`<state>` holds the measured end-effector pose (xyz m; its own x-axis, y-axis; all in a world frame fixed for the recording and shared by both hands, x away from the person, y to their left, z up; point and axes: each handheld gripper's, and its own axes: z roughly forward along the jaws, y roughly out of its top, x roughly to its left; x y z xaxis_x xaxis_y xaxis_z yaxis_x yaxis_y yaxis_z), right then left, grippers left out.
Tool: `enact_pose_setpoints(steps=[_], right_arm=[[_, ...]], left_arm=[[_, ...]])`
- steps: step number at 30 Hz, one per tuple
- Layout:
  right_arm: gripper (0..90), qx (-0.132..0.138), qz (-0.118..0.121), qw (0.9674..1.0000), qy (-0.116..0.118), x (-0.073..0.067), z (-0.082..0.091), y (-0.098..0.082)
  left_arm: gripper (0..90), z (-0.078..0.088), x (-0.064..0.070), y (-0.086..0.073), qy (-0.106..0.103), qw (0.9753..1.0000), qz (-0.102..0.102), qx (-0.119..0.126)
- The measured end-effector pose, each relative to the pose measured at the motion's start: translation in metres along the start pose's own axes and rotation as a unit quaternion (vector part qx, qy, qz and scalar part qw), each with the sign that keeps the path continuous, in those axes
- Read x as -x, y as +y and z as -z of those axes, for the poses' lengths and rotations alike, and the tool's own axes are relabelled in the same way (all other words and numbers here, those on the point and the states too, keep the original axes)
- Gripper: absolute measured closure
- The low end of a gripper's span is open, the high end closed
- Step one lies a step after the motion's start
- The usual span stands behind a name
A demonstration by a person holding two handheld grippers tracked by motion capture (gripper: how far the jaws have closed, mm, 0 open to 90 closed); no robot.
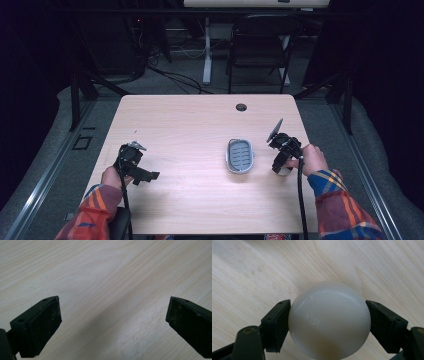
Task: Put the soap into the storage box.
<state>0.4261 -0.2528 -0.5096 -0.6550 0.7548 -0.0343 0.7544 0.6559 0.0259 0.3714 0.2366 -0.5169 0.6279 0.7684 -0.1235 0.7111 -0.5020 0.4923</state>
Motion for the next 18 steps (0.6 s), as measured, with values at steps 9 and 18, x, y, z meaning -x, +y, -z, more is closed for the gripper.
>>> enact_pose_setpoints(steps=[9, 18], right_arm=[[23.0, 0.011, 0.001, 0.9999, 0.001, -0.002, 0.004, 0.012], [23.0, 0.003, 0.010, 0.9999, -0.002, -0.004, 0.011, 0.021]], left_arm=[[0.1, 0.000, 0.000, 0.000, 0.000, 1.0000, -0.001, 0.000], [0.1, -0.001, 0.001, 0.001, 0.001, 1.0000, -0.004, -0.002]])
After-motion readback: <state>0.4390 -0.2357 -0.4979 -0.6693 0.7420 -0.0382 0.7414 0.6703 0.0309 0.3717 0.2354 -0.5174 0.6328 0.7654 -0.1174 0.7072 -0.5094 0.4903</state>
